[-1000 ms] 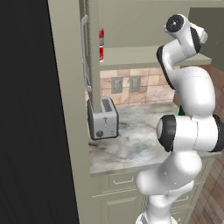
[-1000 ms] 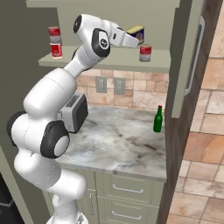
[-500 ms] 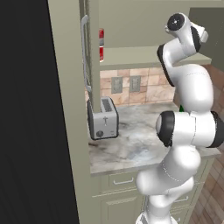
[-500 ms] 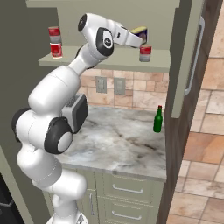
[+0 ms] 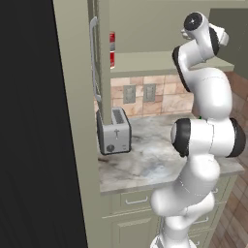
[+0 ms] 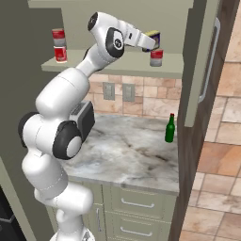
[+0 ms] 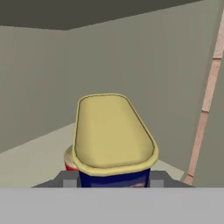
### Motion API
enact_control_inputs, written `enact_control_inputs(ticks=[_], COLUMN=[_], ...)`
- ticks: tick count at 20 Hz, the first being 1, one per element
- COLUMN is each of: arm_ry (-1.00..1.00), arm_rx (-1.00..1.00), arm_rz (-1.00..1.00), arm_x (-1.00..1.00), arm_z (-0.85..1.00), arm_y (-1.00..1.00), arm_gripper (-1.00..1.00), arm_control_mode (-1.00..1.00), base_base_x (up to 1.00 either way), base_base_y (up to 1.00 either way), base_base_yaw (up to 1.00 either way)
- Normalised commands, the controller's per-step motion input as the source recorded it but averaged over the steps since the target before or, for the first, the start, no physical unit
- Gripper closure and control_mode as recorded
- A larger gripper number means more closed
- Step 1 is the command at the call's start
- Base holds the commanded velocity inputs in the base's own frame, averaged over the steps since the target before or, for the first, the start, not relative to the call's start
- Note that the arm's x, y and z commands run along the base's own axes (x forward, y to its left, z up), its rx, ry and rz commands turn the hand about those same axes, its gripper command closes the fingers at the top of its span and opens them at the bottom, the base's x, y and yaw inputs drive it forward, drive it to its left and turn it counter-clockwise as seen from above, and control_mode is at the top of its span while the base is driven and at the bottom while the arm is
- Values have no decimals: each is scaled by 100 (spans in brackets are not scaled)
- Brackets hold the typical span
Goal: Stack two cans on top of the other two cans in the cabinet.
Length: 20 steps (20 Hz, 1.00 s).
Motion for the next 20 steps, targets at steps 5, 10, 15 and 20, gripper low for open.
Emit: enact_control_inputs(ticks=[5,10,15,20], arm_ry=[8,6,5,3], arm_rx=[0,0,0,0], arm_rz=[0,0,1,2], arm_x=[11,7,12,14], arm_z=[0,0,-1,-1], arm_y=[-4,-5,-5,-1], arm_gripper=[100,100,100,100], arm_control_mode=[-100,-100,-100,-100], base_base_x=[0,0,0,0], base_base_y=[0,0,0,0], base_base_yaw=[0,0,0,0])
